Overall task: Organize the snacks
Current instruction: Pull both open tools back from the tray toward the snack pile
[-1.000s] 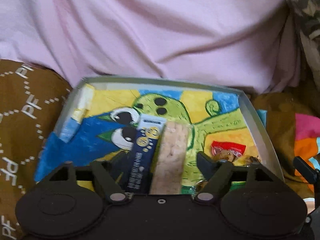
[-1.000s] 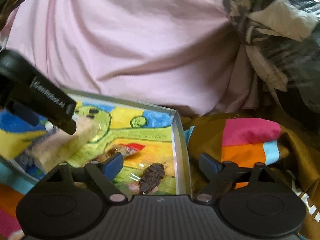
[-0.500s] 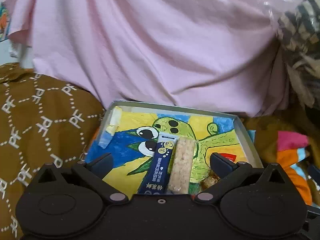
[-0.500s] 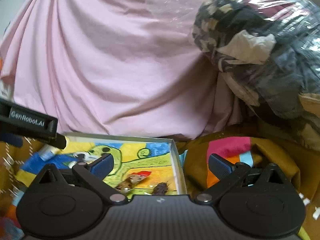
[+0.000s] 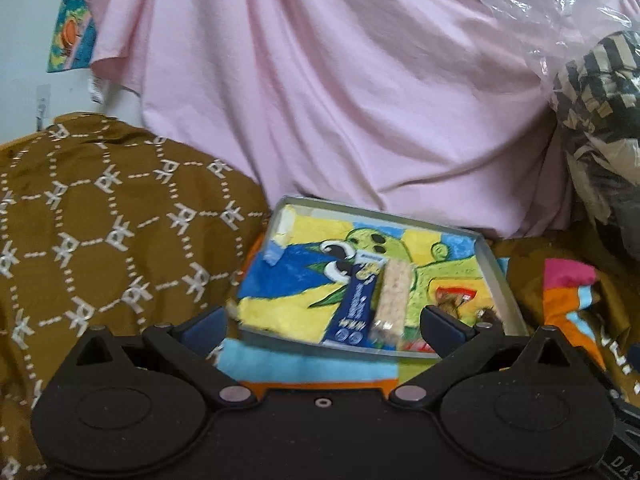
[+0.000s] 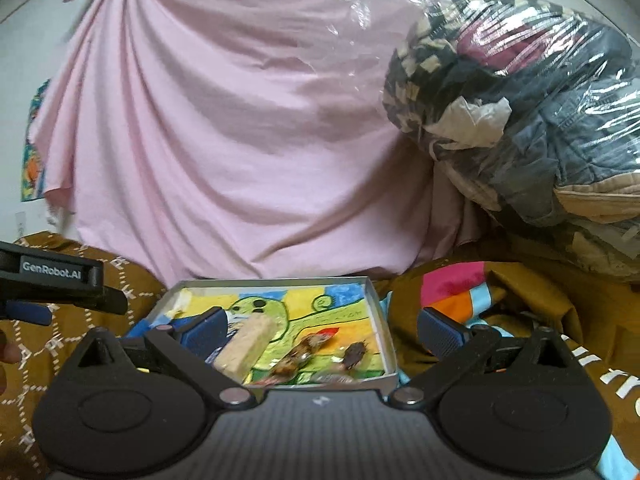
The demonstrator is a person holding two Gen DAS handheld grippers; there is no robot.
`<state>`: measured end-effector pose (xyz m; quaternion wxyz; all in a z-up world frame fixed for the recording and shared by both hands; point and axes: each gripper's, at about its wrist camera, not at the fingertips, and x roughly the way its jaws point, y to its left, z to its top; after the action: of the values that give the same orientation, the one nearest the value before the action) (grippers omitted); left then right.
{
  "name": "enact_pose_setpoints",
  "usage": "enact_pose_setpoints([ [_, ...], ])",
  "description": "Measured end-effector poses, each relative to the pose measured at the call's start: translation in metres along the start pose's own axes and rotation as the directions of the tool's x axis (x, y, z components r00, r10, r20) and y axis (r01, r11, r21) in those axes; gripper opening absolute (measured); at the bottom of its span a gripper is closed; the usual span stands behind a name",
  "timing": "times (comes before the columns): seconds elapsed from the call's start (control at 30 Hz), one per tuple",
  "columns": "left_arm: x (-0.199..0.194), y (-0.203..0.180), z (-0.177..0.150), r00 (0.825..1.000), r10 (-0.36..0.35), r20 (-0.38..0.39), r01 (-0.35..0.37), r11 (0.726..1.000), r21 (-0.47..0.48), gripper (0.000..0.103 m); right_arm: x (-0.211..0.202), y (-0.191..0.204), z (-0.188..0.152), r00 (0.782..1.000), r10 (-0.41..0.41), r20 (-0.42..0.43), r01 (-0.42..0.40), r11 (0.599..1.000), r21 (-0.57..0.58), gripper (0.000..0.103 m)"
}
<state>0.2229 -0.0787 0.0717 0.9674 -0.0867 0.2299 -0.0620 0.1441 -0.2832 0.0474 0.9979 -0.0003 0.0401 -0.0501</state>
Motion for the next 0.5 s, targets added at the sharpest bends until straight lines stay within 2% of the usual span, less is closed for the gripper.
enact_pose_setpoints([
  [0.5,-0.076,0.023,-0.056,0.997,0.075,0.014,-0.076,0.994,0.078,0.102,-0.072,0.027,-0.017,0.995,0.09,-0.031,-0.091,0.995,-0.038,0.103],
])
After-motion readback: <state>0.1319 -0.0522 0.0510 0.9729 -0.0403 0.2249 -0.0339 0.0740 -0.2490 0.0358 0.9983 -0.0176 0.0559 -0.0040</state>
